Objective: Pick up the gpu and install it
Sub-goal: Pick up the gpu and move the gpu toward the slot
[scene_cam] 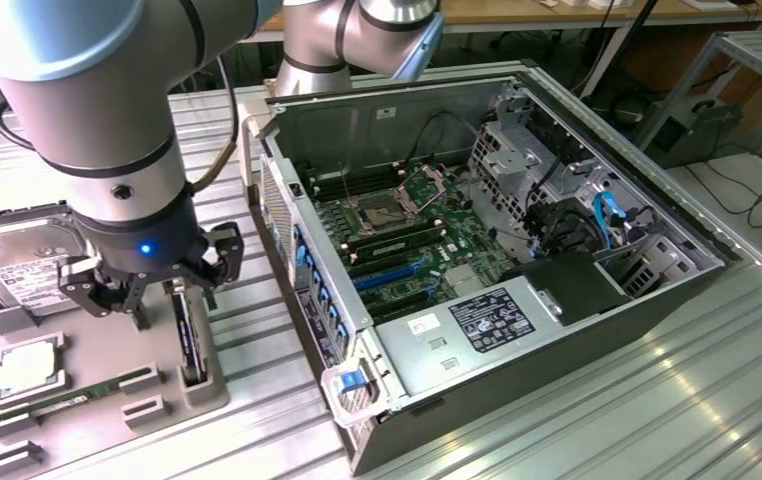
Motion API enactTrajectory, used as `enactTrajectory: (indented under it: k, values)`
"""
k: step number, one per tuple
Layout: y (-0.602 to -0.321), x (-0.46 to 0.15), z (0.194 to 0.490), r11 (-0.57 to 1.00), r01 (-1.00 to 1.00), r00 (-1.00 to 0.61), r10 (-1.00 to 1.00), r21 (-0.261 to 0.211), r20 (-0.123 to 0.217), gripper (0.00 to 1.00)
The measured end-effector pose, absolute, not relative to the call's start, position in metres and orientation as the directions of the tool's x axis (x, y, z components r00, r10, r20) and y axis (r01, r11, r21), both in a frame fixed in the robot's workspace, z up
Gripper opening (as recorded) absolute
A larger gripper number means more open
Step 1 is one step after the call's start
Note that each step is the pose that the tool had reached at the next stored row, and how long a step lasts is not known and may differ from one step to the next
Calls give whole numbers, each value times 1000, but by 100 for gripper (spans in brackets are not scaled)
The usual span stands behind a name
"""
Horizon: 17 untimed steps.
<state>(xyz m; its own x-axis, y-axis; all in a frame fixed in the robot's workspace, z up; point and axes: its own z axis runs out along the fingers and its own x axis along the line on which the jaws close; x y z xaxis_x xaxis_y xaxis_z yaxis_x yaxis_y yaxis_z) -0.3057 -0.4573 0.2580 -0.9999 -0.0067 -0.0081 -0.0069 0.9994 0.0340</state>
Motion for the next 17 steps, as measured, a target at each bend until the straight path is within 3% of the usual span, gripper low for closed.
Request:
enactTrajectory:
  k: [17]
  values:
    - [-450,-306,227,1000,0,-1000,0,22,-3,68]
